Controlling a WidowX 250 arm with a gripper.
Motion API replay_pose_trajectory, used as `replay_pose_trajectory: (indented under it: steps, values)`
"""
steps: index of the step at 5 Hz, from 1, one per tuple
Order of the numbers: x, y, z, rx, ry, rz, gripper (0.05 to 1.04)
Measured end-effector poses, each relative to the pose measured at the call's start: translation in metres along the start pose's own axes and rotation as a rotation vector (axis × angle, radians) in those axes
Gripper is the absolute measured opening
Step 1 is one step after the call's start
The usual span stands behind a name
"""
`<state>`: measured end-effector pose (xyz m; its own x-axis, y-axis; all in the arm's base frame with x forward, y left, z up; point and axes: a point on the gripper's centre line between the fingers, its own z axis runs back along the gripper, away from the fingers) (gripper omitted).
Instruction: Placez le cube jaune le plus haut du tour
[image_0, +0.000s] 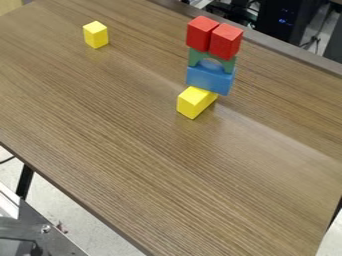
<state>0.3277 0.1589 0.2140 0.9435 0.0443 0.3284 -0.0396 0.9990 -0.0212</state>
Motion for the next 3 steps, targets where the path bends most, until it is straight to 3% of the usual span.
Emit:
replay_pose_trajectory:
  steps: [1,3]
  values:
    - [-0.001,-0.010,0.001,-0.016,0.020,-0.006,0.519]
    - [0.007,-0.040,-0.005,0.015,0.059,-0.011,0.519]
